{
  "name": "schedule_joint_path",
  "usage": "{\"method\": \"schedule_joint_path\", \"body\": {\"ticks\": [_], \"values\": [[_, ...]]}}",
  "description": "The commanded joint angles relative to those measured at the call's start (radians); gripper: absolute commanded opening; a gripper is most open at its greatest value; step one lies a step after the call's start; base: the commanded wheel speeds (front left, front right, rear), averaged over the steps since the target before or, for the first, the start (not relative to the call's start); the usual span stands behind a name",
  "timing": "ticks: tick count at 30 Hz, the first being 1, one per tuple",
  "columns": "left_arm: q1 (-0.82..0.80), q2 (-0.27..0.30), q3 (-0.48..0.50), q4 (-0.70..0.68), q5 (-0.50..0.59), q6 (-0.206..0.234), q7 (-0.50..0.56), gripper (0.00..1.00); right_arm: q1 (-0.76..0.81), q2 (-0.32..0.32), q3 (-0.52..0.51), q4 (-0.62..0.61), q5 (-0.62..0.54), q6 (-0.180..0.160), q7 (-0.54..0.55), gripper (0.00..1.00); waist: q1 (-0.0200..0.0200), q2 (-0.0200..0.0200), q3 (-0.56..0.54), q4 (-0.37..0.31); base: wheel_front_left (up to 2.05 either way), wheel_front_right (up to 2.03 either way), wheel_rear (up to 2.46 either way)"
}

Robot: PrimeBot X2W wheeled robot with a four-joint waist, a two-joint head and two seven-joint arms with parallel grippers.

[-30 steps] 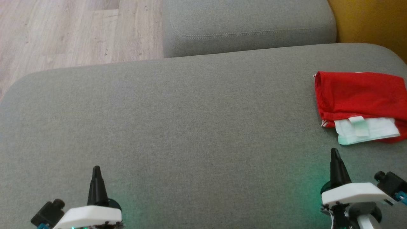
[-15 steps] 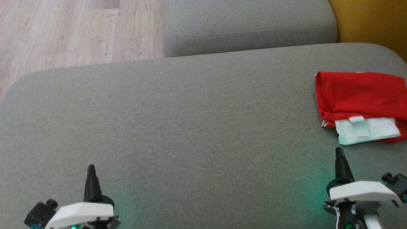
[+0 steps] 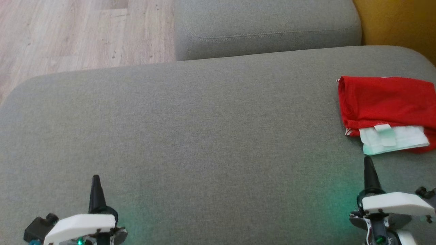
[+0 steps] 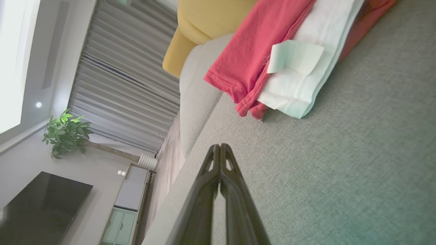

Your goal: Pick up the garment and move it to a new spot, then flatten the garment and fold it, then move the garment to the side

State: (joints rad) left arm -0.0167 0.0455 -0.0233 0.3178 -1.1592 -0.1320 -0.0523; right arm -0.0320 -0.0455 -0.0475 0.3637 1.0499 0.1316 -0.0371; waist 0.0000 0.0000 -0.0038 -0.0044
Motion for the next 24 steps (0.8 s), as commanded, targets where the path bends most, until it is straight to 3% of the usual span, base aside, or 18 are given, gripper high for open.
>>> {"method": "schedule_joint_path", "body": {"ticks": [1, 24], "values": [[-0.055, 0.011, 0.035, -0.036, -0.02, 0.001, 0.008, 0.0, -0.063, -0.004, 0.004, -0.042, 0.027, -0.001, 0.007, 0.0, 0.0, 0.0, 0.0, 0.0, 0.0, 0.0, 0.0], [-0.072, 0.012, 0.077, -0.053, -0.224, 0.001, 0.077, 0.0, -0.069, -0.005, -0.029, -0.078, 0.273, -0.001, 0.074, 0.0, 0.0, 0.0, 0.003, 0.002, 0.0, 0.0, 0.0]]}}
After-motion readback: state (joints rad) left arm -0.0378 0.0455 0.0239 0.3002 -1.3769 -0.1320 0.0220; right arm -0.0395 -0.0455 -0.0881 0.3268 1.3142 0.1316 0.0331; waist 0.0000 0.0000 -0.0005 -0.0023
